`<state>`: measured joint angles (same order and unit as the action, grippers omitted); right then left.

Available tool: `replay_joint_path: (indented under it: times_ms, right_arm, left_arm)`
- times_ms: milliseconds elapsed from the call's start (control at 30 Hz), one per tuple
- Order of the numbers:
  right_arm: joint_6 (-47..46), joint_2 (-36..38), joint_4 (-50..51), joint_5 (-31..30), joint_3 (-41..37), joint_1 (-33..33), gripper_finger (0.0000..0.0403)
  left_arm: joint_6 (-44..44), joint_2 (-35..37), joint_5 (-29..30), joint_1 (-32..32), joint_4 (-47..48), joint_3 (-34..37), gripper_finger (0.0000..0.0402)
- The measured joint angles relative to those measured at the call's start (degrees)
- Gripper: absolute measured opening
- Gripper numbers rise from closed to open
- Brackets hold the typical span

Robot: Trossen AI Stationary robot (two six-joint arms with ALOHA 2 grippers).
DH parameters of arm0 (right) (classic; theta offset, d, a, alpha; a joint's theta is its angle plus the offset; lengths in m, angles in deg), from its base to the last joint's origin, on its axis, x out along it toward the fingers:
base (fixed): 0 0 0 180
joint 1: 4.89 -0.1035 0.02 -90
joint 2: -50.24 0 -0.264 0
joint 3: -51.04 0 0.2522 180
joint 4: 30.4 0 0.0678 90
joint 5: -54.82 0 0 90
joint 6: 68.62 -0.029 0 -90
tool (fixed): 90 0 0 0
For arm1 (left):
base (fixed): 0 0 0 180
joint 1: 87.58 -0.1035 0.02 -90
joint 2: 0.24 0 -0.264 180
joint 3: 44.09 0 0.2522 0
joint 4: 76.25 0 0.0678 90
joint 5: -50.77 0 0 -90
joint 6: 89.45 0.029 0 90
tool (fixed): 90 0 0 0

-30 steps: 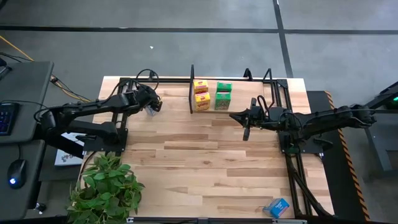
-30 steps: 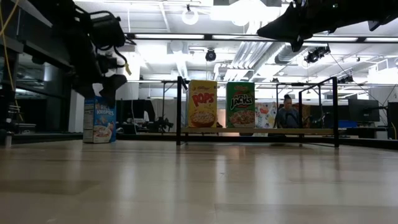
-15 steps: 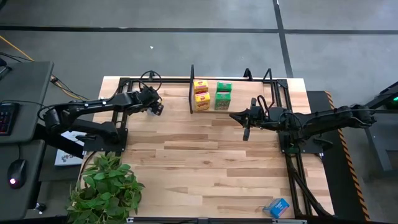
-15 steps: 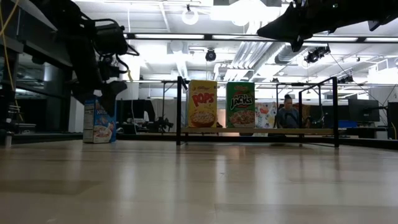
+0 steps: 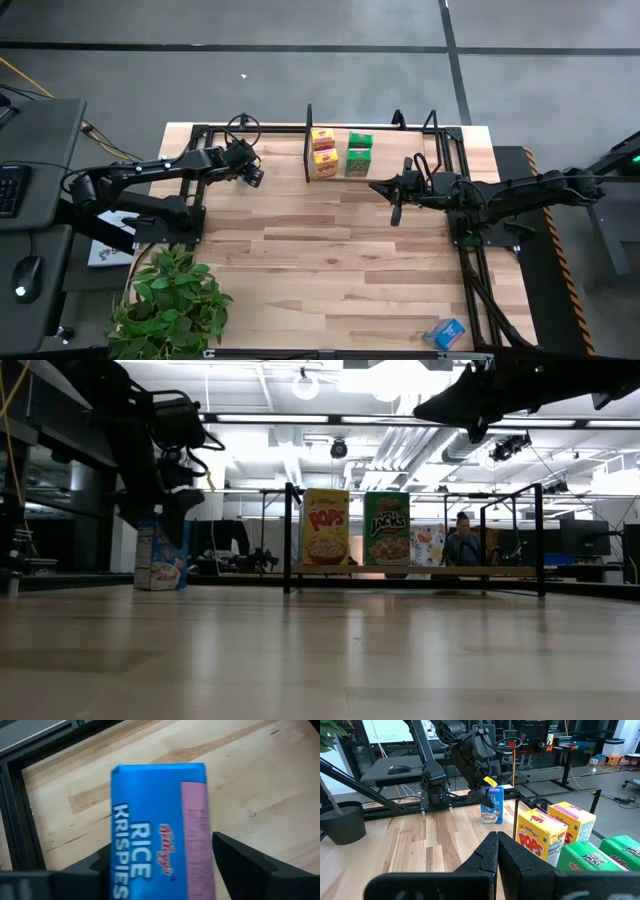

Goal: Stack cereal on shelf
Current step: Put the top blue cereal box on the shelf

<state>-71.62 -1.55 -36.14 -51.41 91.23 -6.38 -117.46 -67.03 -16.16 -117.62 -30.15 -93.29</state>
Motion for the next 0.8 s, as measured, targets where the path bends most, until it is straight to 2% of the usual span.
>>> replay_joint_path:
  times_ms: [233,400,500,700,800]
  right_arm:
    - [0.02,0.0,0.0,-0.95,0.0,0.0,0.0]
    - [0.0,0.0,0.0,-1.62,0.0,0.02,0.0]
    - [0.0,0.0,0.0,-1.62,0.0,0.01,0.0]
    - [0.0,0.0,0.01,-1.51,0.01,0.0,0.0]
    - [0.0,0.0,-0.03,-0.43,0.02,0.02,0.0]
  left_arm:
    - [0.09,0.13,-0.13,0.02,-0.6,-0.06,0.0175]
    - [1.88,0.28,-3.23,1.13,-2.54,-2.29,0.0143]
    - [4.6,0.29,-8.48,3.4,-6.97,-2.57,0.0139]
    - [8.12,3.19,-24.8,9.03,-10.59,-2.64,0.0148]
    - [8.74,5.18,-27.56,13.5,-11.19,-2.64,0.0147]
